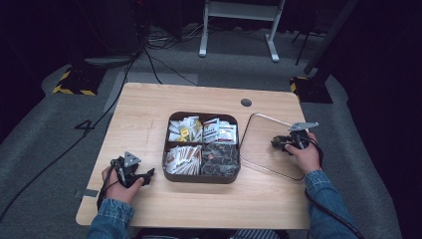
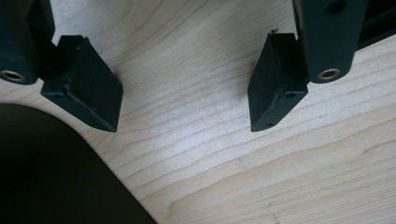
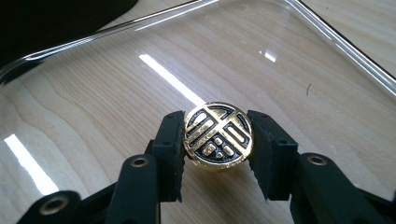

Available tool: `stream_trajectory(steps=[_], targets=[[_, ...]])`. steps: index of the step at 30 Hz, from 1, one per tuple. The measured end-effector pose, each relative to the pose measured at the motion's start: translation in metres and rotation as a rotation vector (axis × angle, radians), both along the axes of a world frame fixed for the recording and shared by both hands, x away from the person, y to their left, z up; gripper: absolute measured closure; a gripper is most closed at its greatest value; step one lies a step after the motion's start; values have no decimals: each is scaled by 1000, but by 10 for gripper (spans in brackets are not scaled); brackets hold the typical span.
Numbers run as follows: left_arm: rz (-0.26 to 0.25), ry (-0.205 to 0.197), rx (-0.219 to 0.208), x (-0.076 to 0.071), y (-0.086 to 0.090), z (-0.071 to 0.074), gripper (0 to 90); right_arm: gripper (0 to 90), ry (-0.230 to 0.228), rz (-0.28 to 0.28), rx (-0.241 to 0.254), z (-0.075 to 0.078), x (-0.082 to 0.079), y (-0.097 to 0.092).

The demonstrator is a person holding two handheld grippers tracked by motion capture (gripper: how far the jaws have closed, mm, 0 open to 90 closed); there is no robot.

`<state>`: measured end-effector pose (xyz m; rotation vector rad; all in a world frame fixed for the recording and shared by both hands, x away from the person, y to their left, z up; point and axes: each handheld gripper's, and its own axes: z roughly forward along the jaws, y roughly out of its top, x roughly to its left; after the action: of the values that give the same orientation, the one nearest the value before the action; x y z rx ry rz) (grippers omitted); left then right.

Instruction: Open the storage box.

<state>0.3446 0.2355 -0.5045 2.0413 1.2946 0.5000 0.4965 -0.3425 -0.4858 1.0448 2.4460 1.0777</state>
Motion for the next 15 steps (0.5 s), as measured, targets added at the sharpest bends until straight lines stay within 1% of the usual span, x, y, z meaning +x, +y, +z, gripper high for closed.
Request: stream_trajectory(steps=[3,5,7,8,9,10,12,13,15], targets=[[0,0,1,0,0,0,270,587,1,2,-2,-4,0,1],[0,0,0,0,0,0,270,586,-6,-3,11,-5,-1,0],[0,0,1,0,0,0,270,585,-6,-5,12,-5,-1,0],[0,0,0,0,0,0,270,565,-10,-5,14,-5,-1,0],[-1,0,0,0,0,0,269,512,-25,-8,28,-5,-1,0],[0,-1,1,0,0,0,269,464,-30,-19,43,-4,-1,0],[0,1,1,0,0,0,270,418,-50,-44,45,0,-4,-1],[4,0,3,-1,0,0,269,394,-63,-60,56,2,-7,-1],[9,1,1,-1,-1,0,270,365,-86,-88,124,7,-16,-2]])
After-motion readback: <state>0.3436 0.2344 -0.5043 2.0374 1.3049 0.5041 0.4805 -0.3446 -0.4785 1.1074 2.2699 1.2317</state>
